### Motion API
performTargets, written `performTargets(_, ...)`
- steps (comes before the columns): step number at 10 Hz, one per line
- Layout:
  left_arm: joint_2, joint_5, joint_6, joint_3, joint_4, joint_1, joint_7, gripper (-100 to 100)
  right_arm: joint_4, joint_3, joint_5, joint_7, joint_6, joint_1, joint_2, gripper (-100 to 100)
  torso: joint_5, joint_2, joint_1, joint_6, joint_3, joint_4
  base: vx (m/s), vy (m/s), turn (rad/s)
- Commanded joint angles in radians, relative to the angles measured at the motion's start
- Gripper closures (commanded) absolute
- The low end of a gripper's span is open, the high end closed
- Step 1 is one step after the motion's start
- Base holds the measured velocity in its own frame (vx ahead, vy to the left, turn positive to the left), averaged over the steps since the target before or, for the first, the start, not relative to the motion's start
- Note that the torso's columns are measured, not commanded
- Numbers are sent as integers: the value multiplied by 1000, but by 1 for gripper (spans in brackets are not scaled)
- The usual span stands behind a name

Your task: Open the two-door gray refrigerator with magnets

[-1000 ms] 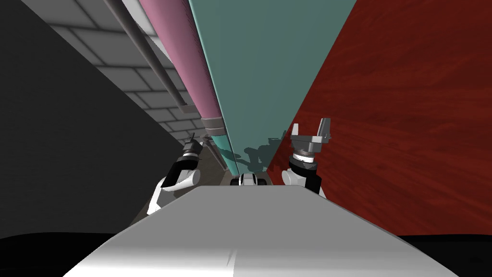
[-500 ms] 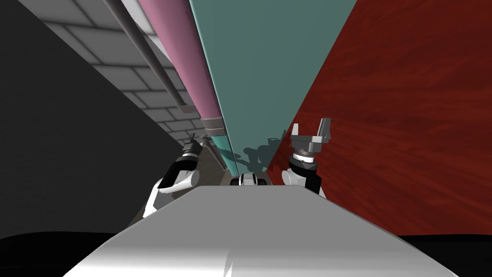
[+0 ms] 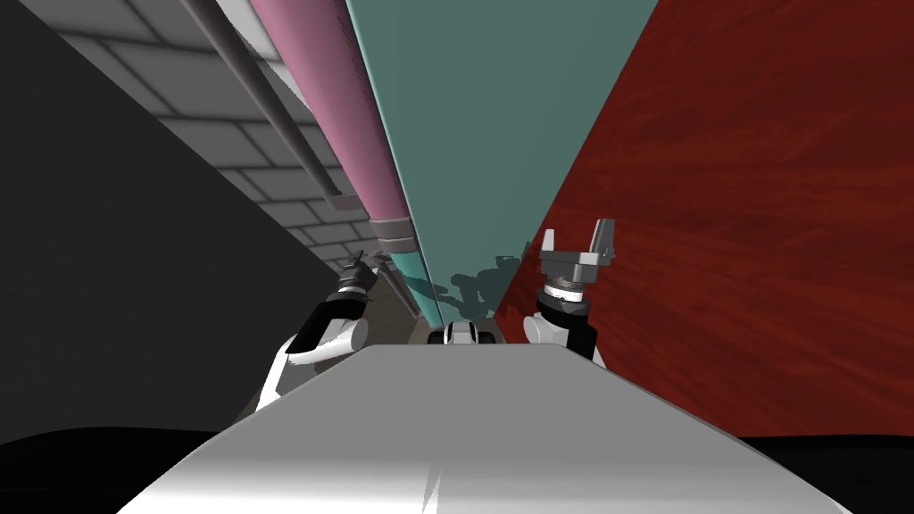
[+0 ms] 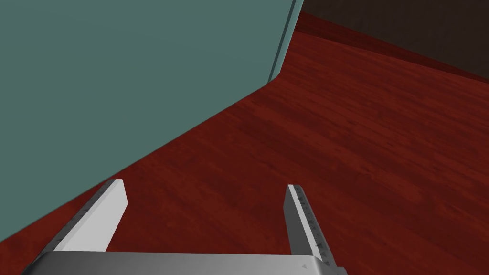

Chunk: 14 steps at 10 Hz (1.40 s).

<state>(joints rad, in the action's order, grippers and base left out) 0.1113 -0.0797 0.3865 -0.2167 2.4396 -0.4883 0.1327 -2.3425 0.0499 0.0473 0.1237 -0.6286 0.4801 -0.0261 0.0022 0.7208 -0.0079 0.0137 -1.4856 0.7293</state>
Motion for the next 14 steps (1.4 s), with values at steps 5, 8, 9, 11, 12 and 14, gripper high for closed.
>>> performTargets(5,-4,-3,47,-7,35,-16,7,-100,0,0,0,0,0,0,0,0,-3,7,7,-7,3,7,5,0,32)
performTargets(8,-5,-1,44,-1,17,-18,4,100,0,0,0,0,0,0,0,0,-7,11,4,-6,4,11,-18,3,-12)
performTargets(9,11,-11,39,9,19,-12,5,100,0,0,0,0,0,0,0,0,-3,10,5,-10,5,7,-22,178,-53)
performTargets(11,27,-21,39,20,20,-8,5,100,0,0,0,0,0,0,0,0,-1,10,17,-9,4,9,-10,260,-86)
performTargets(12,27,-21,39,20,20,-8,5,100,0,-1,0,0,0,0,-1,0,-2,4,14,-6,1,7,-15,297,-39)
performTargets(14,44,-31,39,30,21,-5,6,100,0,-1,0,0,0,0,-1,0,-5,-1,5,-3,-3,6,-6,291,-61)
